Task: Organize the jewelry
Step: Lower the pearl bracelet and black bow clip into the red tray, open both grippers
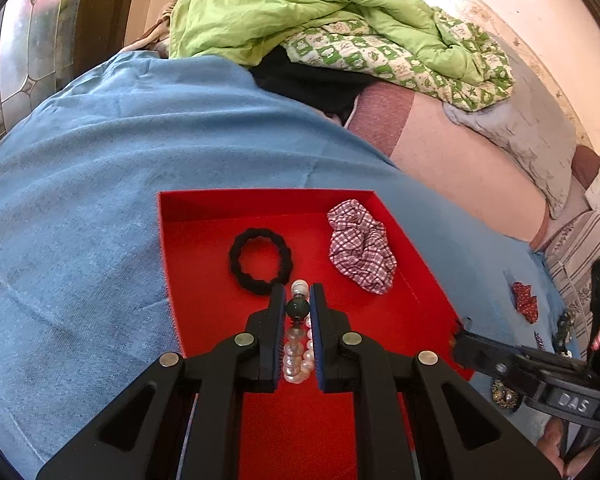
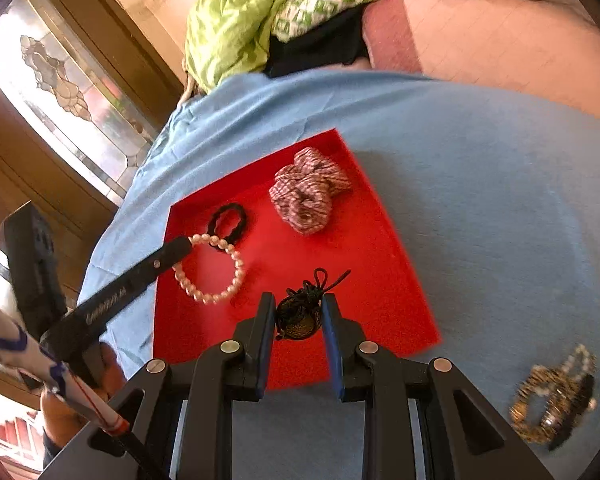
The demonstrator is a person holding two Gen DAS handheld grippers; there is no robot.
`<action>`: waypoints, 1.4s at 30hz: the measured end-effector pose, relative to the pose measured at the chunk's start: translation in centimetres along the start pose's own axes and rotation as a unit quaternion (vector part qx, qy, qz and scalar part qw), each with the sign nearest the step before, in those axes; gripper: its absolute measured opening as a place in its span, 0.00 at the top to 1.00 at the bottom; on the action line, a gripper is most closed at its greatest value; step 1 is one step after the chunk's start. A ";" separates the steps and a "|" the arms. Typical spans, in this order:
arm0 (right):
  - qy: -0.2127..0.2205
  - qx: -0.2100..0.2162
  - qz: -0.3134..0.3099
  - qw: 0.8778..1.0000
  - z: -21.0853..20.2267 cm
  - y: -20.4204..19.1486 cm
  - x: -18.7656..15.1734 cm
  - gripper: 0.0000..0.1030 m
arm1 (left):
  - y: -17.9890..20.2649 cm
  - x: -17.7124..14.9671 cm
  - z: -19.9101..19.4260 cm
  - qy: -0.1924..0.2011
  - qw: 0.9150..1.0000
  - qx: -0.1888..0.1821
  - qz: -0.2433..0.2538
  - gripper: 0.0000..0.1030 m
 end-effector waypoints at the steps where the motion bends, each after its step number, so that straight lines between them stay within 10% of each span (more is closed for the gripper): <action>1: -0.004 -0.003 -0.001 1.000 0.5 -0.3 0.2 0.76 | -0.1 0.0 0.0 -0.001 1.000 0.001 -0.001 0.89; 34: -0.056 -0.082 -0.020 0.995 10.5 -2.6 3.3 0.75 | -1.6 -0.9 1.3 -0.035 0.999 0.023 -0.024 0.89; 42: -0.046 -0.069 -0.012 0.996 9.5 -2.6 3.6 0.59 | -1.7 -0.7 1.1 -0.027 0.999 0.023 -0.027 0.89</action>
Point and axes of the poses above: each gripper's, at about its wrist camera, not at the fingertips, and z roughly the way its jaws point, y to its right, x to its top, the point moved 9 cm from there along z, roughly the way its jaws point, and after that the axes turned 3 degrees about y, right-handed, at the moved point
